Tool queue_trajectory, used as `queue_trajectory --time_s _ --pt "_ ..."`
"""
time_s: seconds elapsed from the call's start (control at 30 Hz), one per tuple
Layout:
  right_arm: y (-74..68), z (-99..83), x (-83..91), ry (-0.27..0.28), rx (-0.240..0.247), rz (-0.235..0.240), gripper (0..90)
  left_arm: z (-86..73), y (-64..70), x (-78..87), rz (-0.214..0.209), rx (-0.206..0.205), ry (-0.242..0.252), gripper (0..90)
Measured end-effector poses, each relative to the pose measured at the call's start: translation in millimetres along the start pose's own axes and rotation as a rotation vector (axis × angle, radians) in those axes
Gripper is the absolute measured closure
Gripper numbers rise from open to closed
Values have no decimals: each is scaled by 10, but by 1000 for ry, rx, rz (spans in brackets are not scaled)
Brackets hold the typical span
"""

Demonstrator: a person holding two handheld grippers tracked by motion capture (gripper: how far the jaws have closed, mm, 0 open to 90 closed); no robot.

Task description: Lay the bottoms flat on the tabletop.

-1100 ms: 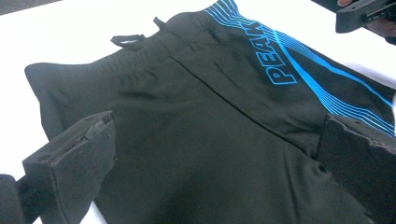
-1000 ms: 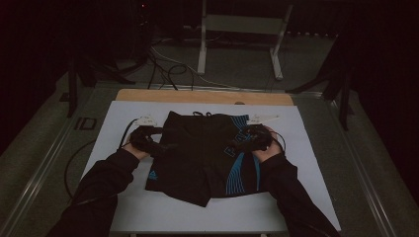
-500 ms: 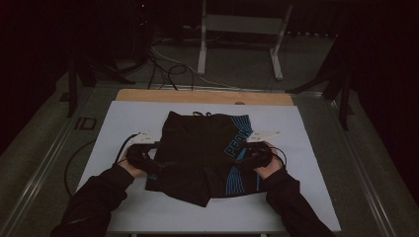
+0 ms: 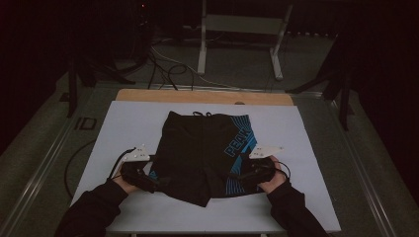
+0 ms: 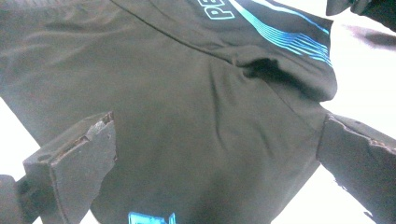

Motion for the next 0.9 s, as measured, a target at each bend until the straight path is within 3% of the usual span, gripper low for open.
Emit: queue_trajectory --time_s 0.47,0.77,0.9 --pt "-138 -148 297 3 11 -4 95 -198 67 343 50 4 11 3" --pt "-130 -304 567 -9 9 -55 95 -282 97 516 78 -7 11 3" --pt "-84 -349 666 -8 32 -76 95 -321 92 561 77 -3 6 3"
Point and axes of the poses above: each handheld gripper's, and its own axes: x roughly backward along the jaws, z roughly out of its top, y roughly to its right, the point moved 8 cm from there along -x, roughly forward along the jaws, and after that the axes turned 14 degrees about y, right-handed, at the moved point
